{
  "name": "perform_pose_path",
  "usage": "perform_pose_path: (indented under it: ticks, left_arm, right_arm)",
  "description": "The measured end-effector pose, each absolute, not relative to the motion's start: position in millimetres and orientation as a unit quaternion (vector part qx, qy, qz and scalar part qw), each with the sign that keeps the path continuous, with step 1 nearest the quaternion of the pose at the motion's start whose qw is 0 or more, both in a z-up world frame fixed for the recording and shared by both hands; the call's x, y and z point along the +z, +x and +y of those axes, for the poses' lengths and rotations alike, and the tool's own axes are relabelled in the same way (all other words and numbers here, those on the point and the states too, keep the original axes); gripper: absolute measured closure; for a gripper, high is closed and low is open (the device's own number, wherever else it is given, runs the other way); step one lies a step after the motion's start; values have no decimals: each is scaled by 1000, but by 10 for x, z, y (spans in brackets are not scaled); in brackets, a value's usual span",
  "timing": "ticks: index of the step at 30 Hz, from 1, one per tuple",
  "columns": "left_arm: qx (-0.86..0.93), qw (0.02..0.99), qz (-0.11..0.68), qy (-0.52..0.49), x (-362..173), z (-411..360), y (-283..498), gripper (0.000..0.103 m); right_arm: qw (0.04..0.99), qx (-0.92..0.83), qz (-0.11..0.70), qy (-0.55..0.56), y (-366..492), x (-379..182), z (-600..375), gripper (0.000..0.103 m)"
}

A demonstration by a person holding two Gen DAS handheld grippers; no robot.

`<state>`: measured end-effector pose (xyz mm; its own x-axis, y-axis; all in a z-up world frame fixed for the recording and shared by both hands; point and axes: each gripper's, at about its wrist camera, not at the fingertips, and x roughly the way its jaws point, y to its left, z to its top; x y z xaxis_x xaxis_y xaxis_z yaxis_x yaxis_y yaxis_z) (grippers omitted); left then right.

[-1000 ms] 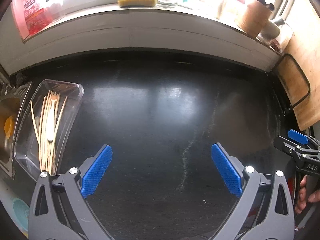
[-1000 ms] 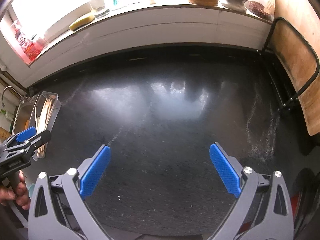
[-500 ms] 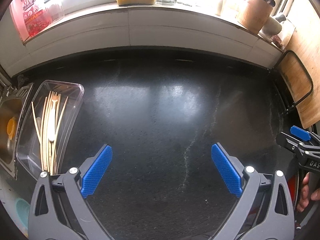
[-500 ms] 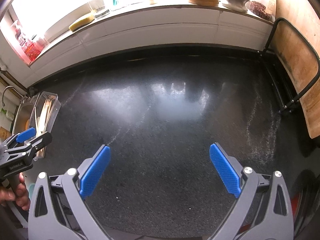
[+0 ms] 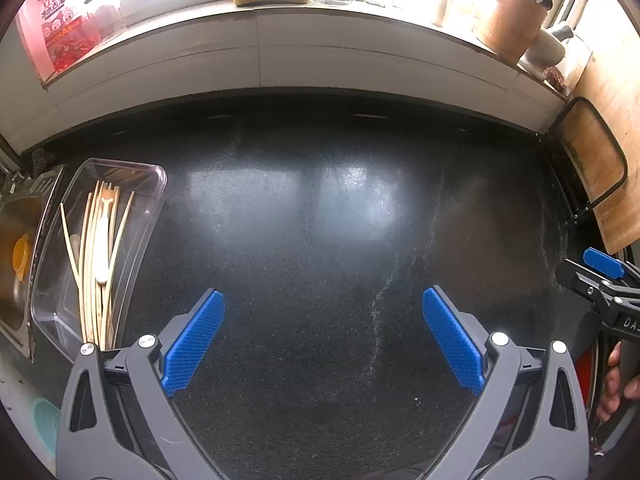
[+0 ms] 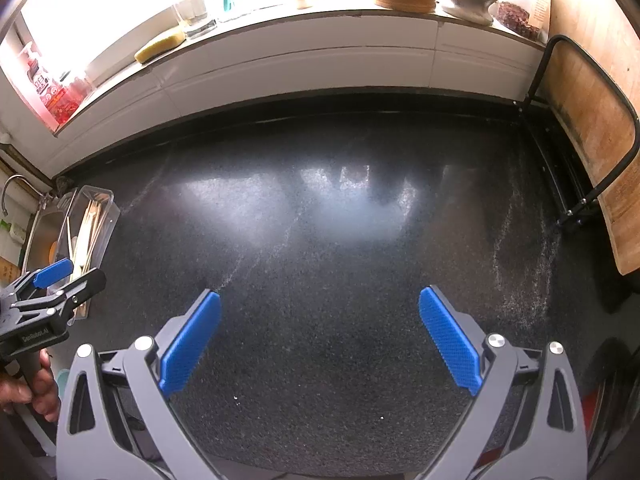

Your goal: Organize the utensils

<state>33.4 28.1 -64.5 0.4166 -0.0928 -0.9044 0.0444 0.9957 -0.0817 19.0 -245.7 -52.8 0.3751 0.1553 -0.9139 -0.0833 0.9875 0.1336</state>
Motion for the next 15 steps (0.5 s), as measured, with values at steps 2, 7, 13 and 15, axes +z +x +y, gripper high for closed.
perform_pose_path:
  ticks: [2,7,13,15]
  left_arm:
    - [-40,841,539,-21,-648,282,340,6]
    - [-39,841,539,-20,-656,272,348,6]
    - [-38,841,540,-20,-660,269,355,6]
    - [-38,841,540,-20,-658,271,354,6]
  right_arm:
    - [829,73,554,32,199,-528,-2460,7]
    - [828,73,555,32,194,-538,-2455,7]
    - [828,74,555,33,188,-541,-2444,7]
    - [828,74,555,34,197,-543,-2450,7]
